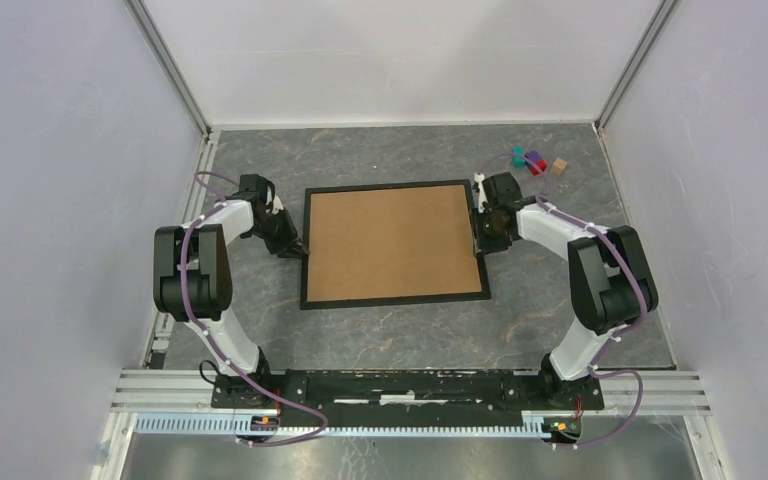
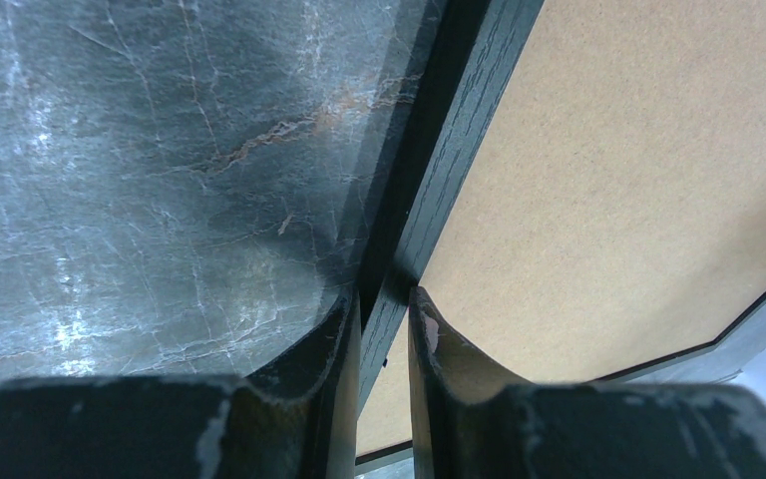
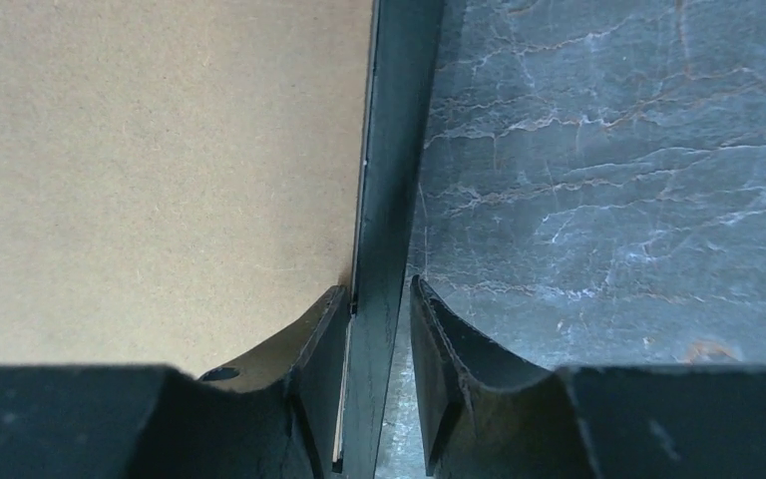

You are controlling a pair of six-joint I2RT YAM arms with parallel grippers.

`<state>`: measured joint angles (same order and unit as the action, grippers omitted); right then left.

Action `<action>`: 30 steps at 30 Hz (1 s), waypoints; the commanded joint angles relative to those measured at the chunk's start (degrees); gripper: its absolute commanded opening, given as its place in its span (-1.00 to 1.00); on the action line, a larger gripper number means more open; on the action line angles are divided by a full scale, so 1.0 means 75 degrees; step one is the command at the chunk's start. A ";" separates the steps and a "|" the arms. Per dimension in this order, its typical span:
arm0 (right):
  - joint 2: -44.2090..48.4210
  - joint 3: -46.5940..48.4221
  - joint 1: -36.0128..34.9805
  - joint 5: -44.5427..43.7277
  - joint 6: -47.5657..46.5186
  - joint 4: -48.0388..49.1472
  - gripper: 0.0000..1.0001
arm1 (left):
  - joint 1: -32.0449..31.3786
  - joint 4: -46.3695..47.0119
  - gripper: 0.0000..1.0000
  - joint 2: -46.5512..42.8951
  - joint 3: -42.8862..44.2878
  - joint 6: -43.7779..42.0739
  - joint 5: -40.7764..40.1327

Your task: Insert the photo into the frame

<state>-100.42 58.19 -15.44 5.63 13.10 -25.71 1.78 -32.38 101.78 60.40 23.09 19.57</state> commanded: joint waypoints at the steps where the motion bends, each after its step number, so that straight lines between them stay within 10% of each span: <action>1: -0.1230 -0.0889 -0.0888 -0.1770 0.0296 -0.0056 -0.27 | -0.0140 -0.0106 -0.56 0.0375 -0.0284 -0.0362 -0.0386; 9: 0.0184 0.0338 0.0464 0.2192 -0.0523 -0.0150 0.06 | -0.0149 -0.0111 -0.56 0.0273 -0.0307 -0.0355 -0.0342; 16: -0.0159 0.1506 0.1191 0.2618 -0.1005 -0.0177 0.30 | -0.0142 -0.0122 -0.56 0.0258 -0.0249 -0.0366 -0.0423; 30: 0.0676 -0.1495 0.0351 0.4104 0.0195 0.1545 0.14 | -0.0140 -0.0520 -0.49 0.0059 -0.0437 -0.0314 -0.0159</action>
<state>-99.79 55.07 -8.16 27.53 9.82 -15.62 1.83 -32.47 101.56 60.29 23.05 19.59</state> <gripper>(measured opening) 0.578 0.269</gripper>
